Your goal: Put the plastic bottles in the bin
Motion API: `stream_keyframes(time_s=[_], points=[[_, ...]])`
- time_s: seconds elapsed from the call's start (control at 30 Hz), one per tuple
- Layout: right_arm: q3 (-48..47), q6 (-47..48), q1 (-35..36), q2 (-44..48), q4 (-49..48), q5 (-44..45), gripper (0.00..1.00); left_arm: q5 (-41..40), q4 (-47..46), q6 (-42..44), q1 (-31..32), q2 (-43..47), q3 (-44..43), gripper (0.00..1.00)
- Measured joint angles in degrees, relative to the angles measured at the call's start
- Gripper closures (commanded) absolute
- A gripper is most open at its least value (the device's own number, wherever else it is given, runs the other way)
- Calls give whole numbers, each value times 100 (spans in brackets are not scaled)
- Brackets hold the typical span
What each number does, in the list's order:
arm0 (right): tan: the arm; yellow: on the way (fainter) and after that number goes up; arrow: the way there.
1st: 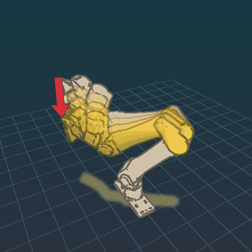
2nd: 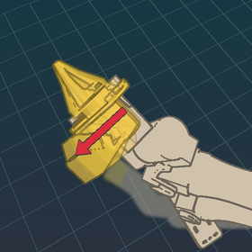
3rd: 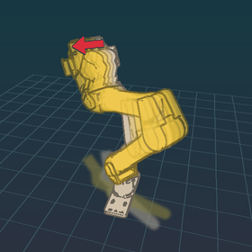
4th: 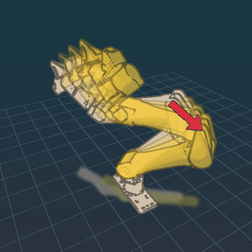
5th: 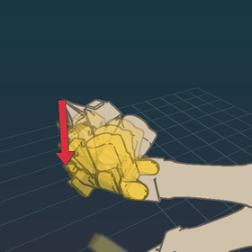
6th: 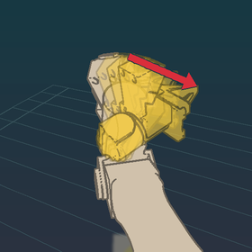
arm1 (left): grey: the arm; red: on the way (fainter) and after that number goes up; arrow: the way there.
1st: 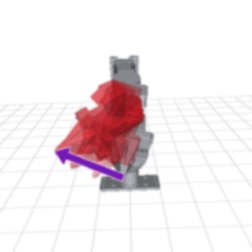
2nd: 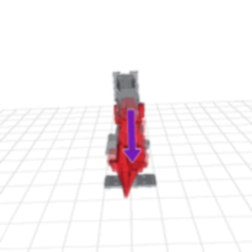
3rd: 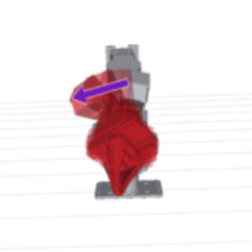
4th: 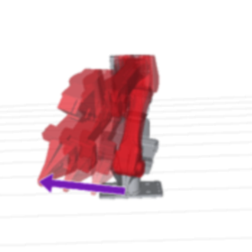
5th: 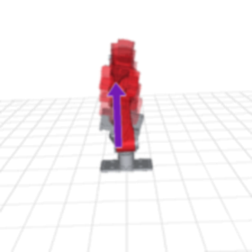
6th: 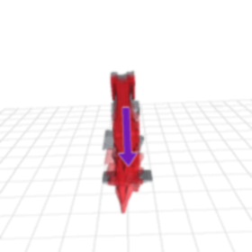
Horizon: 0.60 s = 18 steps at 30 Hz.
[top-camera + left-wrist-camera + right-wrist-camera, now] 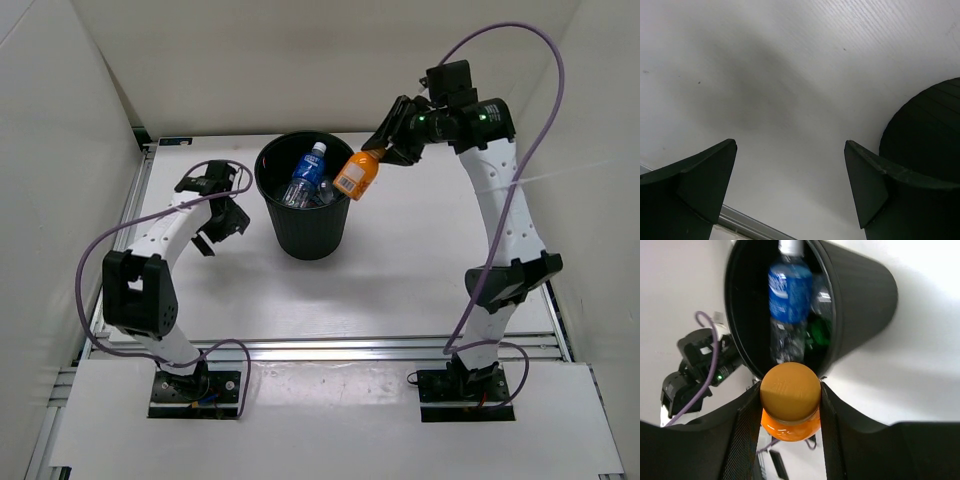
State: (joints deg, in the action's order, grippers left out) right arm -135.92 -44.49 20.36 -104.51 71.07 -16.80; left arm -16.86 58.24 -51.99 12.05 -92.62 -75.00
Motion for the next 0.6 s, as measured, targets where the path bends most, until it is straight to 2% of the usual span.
stream_keyframes(time_s=[0.13, 0.27, 0.33, 0.37, 0.4, 0.5, 0.53, 0.6], points=[[-109, 87, 13, -326, -584, -201, 87, 153, -20, 107, 17, -516, -350, 0], [-125, 140, 74, -358, -1078, -461, 87, 278, -35, 214, 168, -977, -623, 0], [-155, 146, 146, -413, -1222, -588, 79, 352, -50, 245, 293, -1126, -719, 0], [-168, 146, 192, -457, -1290, -634, 71, 404, -59, 262, 352, -1161, -748, 0], [-170, 153, 240, -514, -1340, -669, 51, 424, -66, 267, 404, -1178, -772, 0], [-184, 245, 354, -699, -1342, -682, 33, 474, -109, 289, 590, -1187, -800, 0], [-184, 313, 385, -756, -1311, -654, 3, 501, -116, 291, 645, -1187, -800, 0], [-177, 431, 411, -826, -1204, -560, 0, 562, -162, 302, 713, -1185, -785, 0]])
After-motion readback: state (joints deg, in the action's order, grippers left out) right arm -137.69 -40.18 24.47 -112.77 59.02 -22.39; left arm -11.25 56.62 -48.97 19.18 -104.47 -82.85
